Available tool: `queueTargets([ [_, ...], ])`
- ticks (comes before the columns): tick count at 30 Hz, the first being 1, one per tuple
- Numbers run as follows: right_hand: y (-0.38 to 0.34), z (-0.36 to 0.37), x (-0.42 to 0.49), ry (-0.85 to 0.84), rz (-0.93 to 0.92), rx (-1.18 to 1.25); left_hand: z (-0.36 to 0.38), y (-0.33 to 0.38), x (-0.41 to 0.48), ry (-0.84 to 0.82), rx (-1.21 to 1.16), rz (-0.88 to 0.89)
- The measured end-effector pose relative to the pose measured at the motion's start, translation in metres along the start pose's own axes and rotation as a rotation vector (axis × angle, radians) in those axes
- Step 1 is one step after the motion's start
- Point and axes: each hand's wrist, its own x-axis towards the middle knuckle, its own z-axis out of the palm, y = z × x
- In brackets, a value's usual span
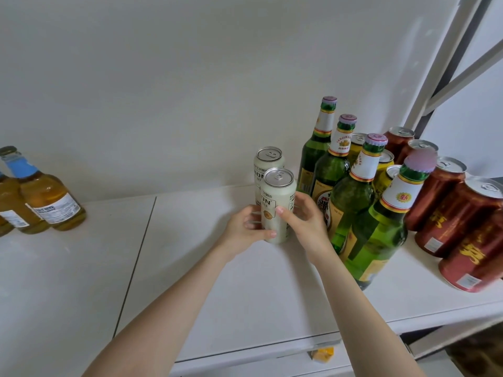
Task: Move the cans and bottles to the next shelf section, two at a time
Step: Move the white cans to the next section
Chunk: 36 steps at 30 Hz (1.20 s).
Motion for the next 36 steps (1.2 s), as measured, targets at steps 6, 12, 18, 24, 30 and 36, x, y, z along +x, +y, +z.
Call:
queueTargets([
  [6, 0.001, 0.002, 0.008, 0.016, 0.003, 0.022, 0.003, 0.0, 0.009, 0.011, -0.006, 0.006],
  [12, 0.001, 0.002, 0.014, 0.014, -0.012, 0.015, 0.004, 0.0, 0.017, 0.013, -0.01, 0.004],
  [18, 0.002, 0.002, 0.015, 0.008, -0.011, 0.022, 0.002, -0.003, 0.02, 0.012, 0.002, 0.003],
  [24, 0.002, 0.002, 0.015, 0.014, -0.004, 0.015, 0.002, -0.003, 0.02, -0.005, 0.004, 0.005],
  [30, 0.002, 0.001, 0.013, 0.022, 0.018, 0.014, 0.0, -0.003, 0.019, -0.009, 0.043, 0.004],
  [36, -0.002, 0.006, 0.001, 0.101, 0.024, -0.029, -0.014, -0.003, 0.008, 0.031, 0.16, -0.005],
])
